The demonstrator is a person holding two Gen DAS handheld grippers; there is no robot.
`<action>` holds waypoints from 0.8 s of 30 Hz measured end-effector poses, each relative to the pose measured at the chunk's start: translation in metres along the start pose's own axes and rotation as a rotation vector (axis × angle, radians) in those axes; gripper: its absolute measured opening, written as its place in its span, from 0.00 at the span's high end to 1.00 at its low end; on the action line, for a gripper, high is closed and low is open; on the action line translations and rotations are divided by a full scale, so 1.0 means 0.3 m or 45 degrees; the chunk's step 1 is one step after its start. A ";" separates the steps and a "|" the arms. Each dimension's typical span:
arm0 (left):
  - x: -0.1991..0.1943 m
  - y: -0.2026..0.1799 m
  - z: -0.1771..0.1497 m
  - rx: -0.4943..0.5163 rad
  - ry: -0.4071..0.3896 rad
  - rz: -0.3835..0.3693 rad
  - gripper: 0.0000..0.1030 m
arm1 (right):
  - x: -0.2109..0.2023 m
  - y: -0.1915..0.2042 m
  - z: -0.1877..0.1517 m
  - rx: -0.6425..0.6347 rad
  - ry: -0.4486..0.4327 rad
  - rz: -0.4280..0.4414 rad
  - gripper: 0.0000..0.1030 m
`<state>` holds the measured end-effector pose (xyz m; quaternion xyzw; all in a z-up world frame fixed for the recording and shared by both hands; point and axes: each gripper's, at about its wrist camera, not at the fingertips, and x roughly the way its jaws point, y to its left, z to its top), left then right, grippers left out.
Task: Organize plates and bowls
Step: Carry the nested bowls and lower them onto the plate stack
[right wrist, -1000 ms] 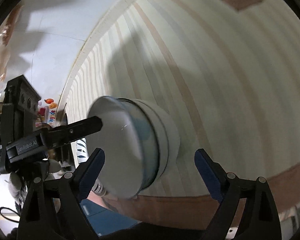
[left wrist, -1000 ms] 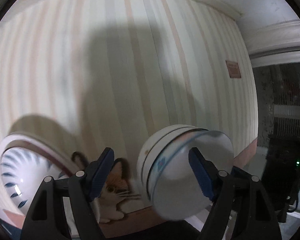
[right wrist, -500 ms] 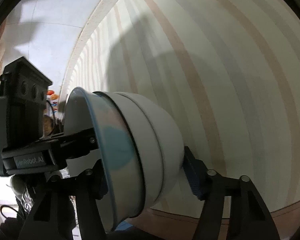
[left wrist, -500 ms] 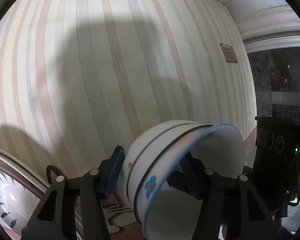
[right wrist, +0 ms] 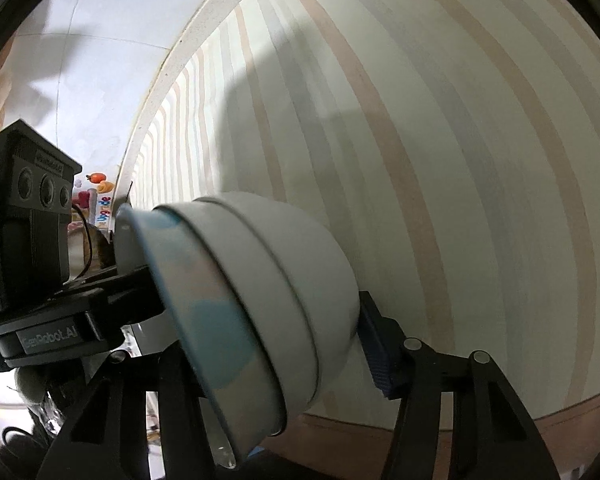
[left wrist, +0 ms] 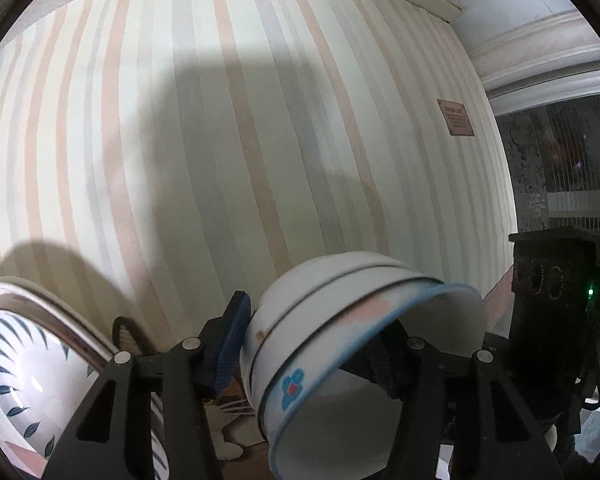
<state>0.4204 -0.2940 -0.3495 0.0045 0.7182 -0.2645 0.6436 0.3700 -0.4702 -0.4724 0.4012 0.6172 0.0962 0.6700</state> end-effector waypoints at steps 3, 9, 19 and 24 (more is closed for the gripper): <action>-0.002 0.000 -0.002 -0.012 0.007 0.016 0.50 | 0.021 0.003 0.004 0.044 0.030 0.025 0.43; -0.027 0.016 -0.014 -0.032 0.012 0.024 0.50 | 0.046 0.047 -0.007 0.063 0.068 0.033 0.44; -0.139 0.073 -0.039 -0.054 -0.025 0.035 0.50 | 0.062 0.202 -0.016 0.001 0.119 0.038 0.45; -0.217 0.149 -0.068 -0.094 -0.065 0.042 0.50 | 0.102 0.323 -0.020 -0.062 0.159 0.048 0.45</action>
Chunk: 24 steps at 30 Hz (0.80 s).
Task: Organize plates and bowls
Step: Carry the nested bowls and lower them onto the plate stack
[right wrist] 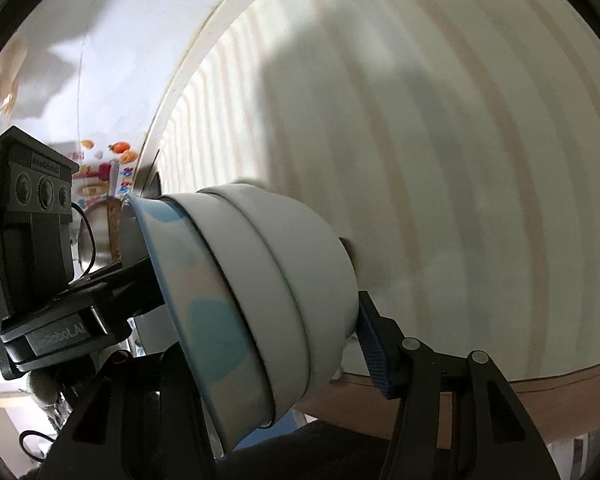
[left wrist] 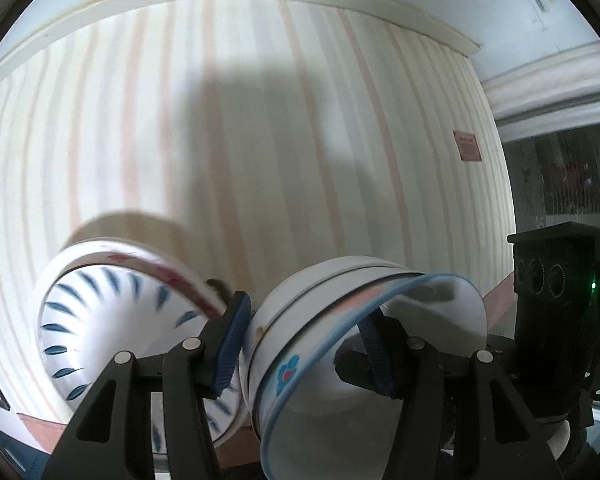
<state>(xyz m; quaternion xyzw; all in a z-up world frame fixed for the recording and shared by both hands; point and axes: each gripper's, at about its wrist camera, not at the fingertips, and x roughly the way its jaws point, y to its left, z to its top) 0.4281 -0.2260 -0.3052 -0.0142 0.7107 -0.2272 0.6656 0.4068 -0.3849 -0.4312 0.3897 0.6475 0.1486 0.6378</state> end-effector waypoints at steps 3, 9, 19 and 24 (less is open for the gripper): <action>-0.038 0.048 -0.012 -0.036 -0.031 0.003 0.50 | 0.040 0.077 0.013 -0.048 0.027 -0.004 0.45; -0.107 0.172 -0.043 -0.142 -0.088 0.010 0.50 | 0.133 0.217 0.042 -0.144 0.096 -0.005 0.45; -0.139 0.385 -0.134 -0.314 -0.112 0.034 0.50 | 0.238 0.294 -0.011 -0.267 0.246 -0.012 0.45; -0.120 0.452 -0.168 -0.387 -0.108 0.038 0.50 | 0.333 0.333 -0.027 -0.297 0.304 -0.027 0.45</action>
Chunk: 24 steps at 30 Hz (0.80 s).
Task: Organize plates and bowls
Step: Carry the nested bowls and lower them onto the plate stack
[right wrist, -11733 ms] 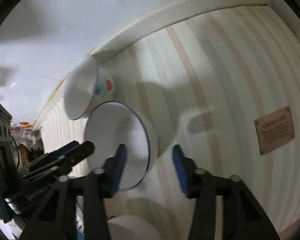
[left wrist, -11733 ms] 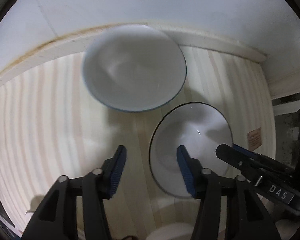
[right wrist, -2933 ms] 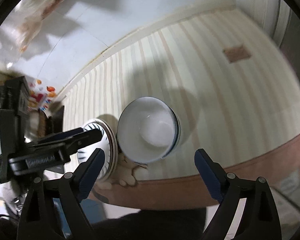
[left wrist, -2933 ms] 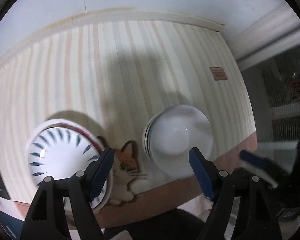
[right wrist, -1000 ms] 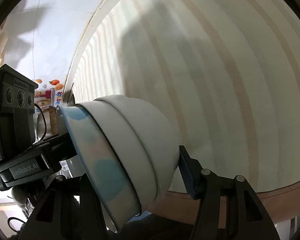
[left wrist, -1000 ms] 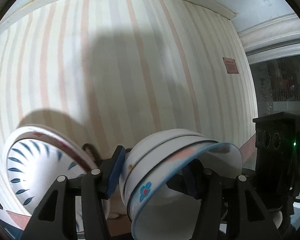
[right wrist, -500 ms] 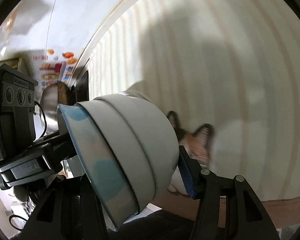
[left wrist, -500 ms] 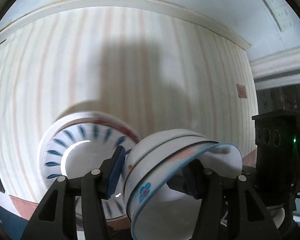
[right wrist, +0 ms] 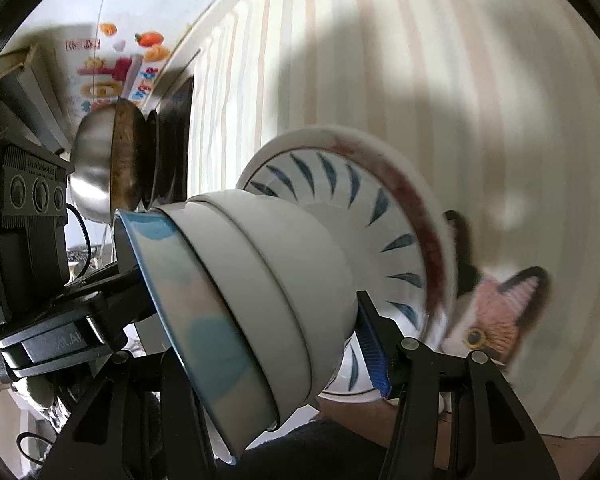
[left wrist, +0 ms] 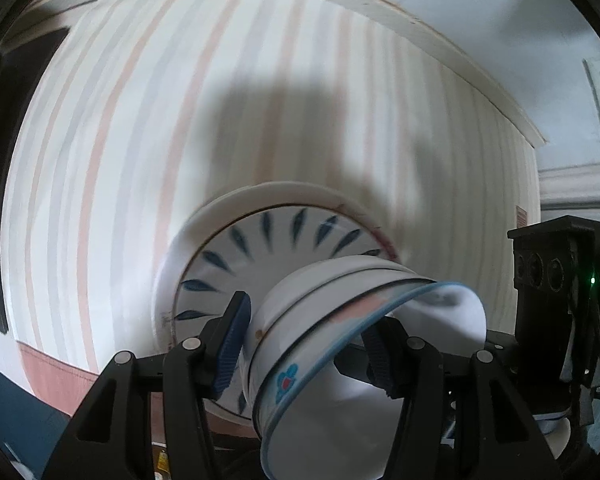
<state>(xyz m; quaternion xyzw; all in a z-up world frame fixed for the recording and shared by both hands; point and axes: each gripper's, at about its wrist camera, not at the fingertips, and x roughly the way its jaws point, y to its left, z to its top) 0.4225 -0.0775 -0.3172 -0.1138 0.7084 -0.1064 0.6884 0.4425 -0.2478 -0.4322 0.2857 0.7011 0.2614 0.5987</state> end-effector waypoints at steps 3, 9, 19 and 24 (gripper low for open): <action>0.010 0.032 -0.007 -0.024 0.004 -0.001 0.50 | 0.031 0.011 0.003 -0.001 0.021 -0.009 0.45; 0.027 0.048 -0.013 -0.042 0.011 -0.007 0.50 | 0.074 0.020 0.009 -0.003 0.047 -0.040 0.45; 0.038 0.060 -0.008 -0.034 0.024 0.005 0.50 | 0.108 0.016 0.014 0.013 0.057 -0.068 0.45; 0.050 0.056 -0.006 -0.039 0.026 0.021 0.50 | 0.115 0.019 0.016 0.016 0.058 -0.073 0.46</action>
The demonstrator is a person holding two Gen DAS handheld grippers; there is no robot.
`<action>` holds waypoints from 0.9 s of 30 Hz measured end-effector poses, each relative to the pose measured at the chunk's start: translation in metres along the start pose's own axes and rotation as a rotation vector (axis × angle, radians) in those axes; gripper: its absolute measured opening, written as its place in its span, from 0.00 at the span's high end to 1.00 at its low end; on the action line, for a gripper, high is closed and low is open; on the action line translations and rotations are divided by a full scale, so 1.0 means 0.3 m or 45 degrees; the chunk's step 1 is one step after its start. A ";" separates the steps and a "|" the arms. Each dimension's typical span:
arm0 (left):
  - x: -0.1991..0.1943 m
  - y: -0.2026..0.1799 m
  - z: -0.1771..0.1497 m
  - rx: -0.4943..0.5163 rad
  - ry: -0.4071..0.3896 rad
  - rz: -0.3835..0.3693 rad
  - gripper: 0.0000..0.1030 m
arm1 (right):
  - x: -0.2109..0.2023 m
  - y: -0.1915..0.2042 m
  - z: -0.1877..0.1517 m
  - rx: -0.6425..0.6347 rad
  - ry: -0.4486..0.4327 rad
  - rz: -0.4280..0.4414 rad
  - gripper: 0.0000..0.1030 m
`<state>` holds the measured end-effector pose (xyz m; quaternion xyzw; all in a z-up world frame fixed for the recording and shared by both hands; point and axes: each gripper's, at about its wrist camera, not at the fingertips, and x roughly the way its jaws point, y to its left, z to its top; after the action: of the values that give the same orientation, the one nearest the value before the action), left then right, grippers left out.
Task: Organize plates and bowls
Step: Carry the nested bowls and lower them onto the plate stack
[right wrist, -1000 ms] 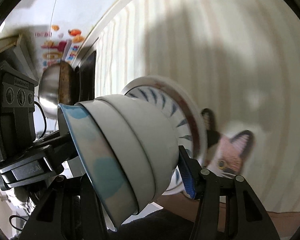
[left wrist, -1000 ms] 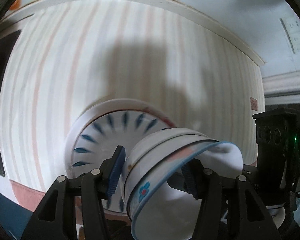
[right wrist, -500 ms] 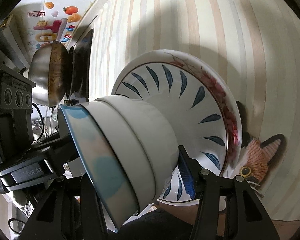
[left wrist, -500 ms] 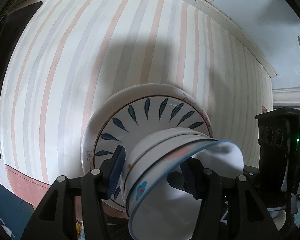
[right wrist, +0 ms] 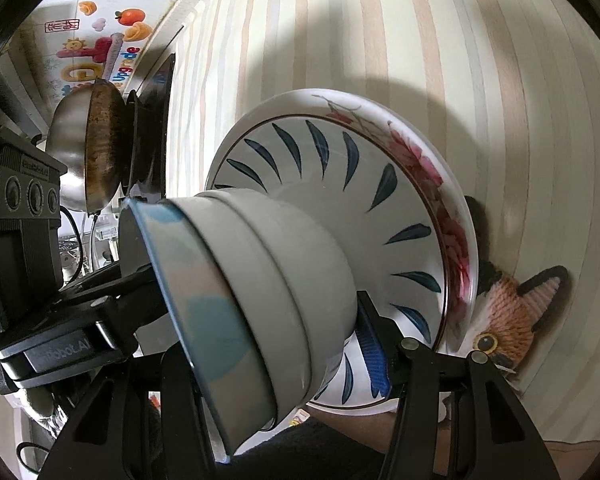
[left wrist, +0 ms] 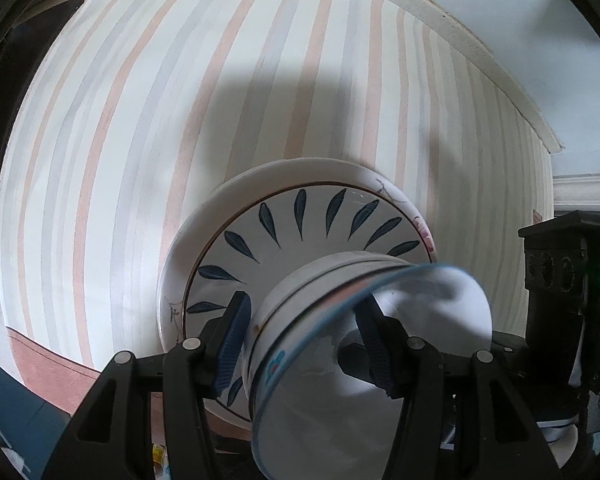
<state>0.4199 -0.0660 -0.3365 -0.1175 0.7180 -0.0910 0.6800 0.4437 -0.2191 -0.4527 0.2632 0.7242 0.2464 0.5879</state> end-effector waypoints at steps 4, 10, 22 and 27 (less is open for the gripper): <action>0.001 -0.004 -0.001 -0.006 -0.002 0.004 0.50 | 0.001 0.003 0.002 0.006 -0.004 0.002 0.46; -0.001 -0.003 -0.006 -0.018 -0.013 0.005 0.50 | -0.001 0.000 0.006 0.009 0.002 0.000 0.46; -0.038 -0.013 -0.033 -0.010 -0.053 0.047 0.50 | -0.013 0.015 -0.020 -0.003 0.001 -0.063 0.45; -0.086 -0.029 -0.052 0.005 -0.103 0.075 0.50 | -0.053 0.040 -0.037 -0.038 -0.039 -0.111 0.45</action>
<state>0.4060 -0.0673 -0.3083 -0.0985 0.6929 -0.0676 0.7110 0.4365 -0.2215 -0.4313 0.2265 0.7221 0.2273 0.6129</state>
